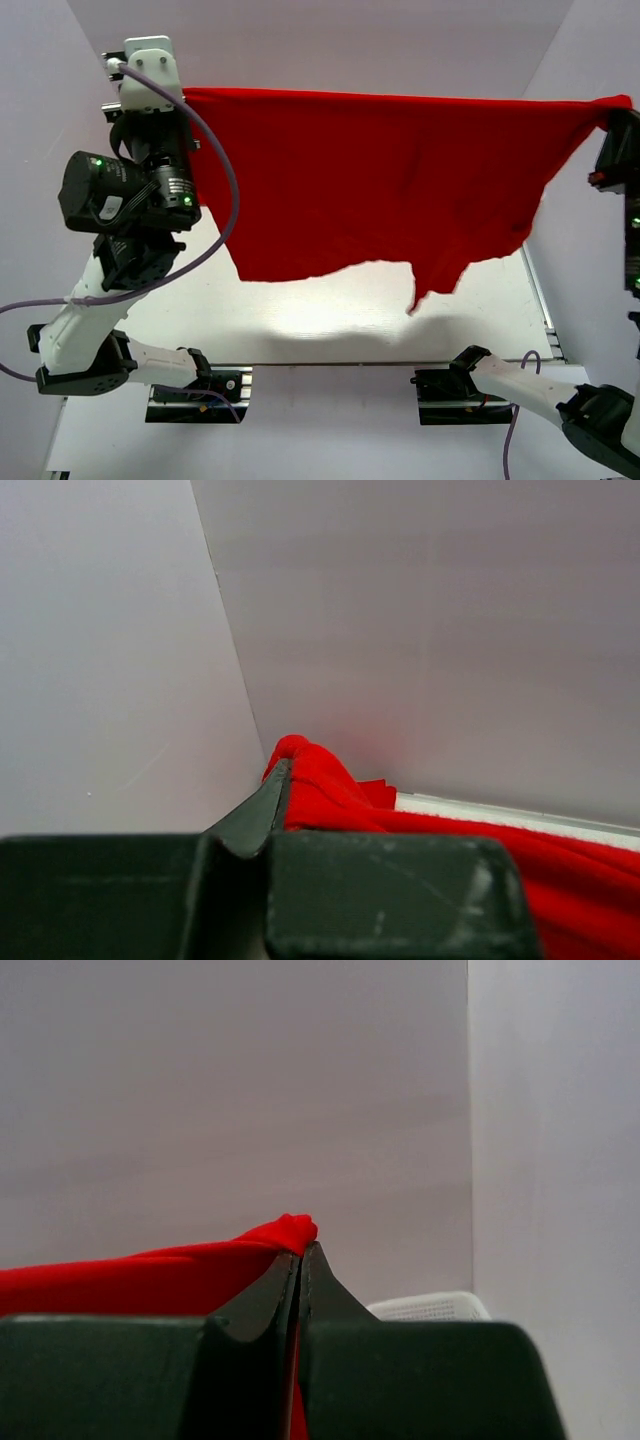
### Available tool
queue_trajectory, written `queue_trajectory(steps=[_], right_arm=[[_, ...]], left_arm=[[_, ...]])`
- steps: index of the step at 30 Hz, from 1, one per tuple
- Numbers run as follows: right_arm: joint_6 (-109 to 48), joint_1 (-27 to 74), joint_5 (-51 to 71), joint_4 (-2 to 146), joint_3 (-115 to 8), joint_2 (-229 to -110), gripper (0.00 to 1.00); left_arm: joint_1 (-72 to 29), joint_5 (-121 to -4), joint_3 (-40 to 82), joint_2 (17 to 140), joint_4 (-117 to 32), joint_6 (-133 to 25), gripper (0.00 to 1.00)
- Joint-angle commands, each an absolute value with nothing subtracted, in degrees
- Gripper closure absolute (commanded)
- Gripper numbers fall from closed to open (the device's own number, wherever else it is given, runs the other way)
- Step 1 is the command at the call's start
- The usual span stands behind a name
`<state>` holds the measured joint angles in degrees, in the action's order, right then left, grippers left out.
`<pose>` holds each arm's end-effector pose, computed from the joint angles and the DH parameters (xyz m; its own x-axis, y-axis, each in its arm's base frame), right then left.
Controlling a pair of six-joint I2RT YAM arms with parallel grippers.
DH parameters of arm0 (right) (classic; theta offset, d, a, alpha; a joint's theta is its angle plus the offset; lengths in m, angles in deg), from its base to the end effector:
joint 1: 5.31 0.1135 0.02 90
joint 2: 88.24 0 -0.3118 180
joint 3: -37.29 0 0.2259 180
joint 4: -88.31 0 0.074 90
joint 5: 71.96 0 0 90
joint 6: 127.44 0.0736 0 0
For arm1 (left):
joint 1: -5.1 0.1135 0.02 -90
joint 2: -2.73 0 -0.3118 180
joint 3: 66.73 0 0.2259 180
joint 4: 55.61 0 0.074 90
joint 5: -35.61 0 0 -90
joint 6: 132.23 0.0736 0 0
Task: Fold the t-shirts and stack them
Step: Flatten out the tshirt
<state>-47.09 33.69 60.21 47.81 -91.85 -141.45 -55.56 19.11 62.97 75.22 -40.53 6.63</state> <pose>0.0256 -0.0428 0.6568 0.4511 0.2054 -0.8685 0.0348 0.9684 0.2471 0.1198 -0.0691 0.6644 0.1403 0.1869 -0.9723 -0.3139 0.9398 0.1354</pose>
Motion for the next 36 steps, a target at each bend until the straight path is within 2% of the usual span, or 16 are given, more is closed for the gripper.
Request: queue_trajectory(steps=[1,4,7,11,12,15,17,20,22,26,29,30,32,33,36], right_arm=[[-49.83,33.01,58.39,47.68,-94.31,-139.57,1.00],[-48.78,33.01,58.47,48.12,-93.08,-137.90,1.00],[-48.42,33.10,60.66,50.40,-86.77,-137.19,1.00],[-46.50,33.10,69.53,54.71,-73.61,-137.46,1.00],[-45.97,33.10,75.37,57.76,-67.91,-137.37,1.00],[-45.52,32.75,81.12,66.29,-55.40,-138.15,1.00],[-43.95,32.57,82.37,69.82,-49.44,-141.21,1.00],[-42.63,30.73,81.07,74.57,-47.29,-144.83,1.00],[-42.01,27.83,80.01,76.16,-47.90,-151.15,1.00],[-39.20,22.03,74.91,76.87,-50.62,-164.77,1.00],[-38.75,16.94,69.12,77.04,-55.10,-175.23,1.00],[-39.10,15.71,67.80,77.91,-58.68,-181.77,1.00],[-40.33,14.39,62.96,77.83,-61.60,-186.47,1.00],[-40.60,13.59,61.91,77.66,-65.18,-193.29,1.00],[-40.95,11.92,59.70,74.41,-76.27,-202.71,1.00]], left_arm=[[-55.10,19.79,65.91,74.80,-41.44,8.49,1.00],[-55.10,19.79,64.60,72.61,-42.14,7.34,1.00],[-55.10,19.27,59.69,71.55,-41.62,5.77,1.00],[-54.58,17.60,48.21,72.15,-38.10,-2.75,1.00],[-54.05,17.60,45.55,72.16,-38.10,-7.03,1.00],[-53.00,15.76,33.69,70.94,-42.31,-13.20,1.00],[-49.94,13.92,29.11,70.93,-41.19,-18.21,1.00],[-42.40,6.47,29.87,75.66,-34.43,-29.03,1.00],[-37.72,4.94,30.92,80.57,-32.57,-31.15,1.00],[-24.12,-4.89,40.50,99.87,-23.35,-42.30,1.00],[-19.00,-10.43,44.11,107.29,-24.82,-44.08,1.00],[-16.54,-11.31,44.99,112.28,-26.75,-44.08,1.00],[-14.68,-15.36,49.81,117.84,-27.81,-42.15,1.00],[-13.54,-16.41,53.75,120.73,-28.52,-41.45,1.00],[-11.26,-19.93,62.88,131.99,-28.52,-41.44,1.00]])
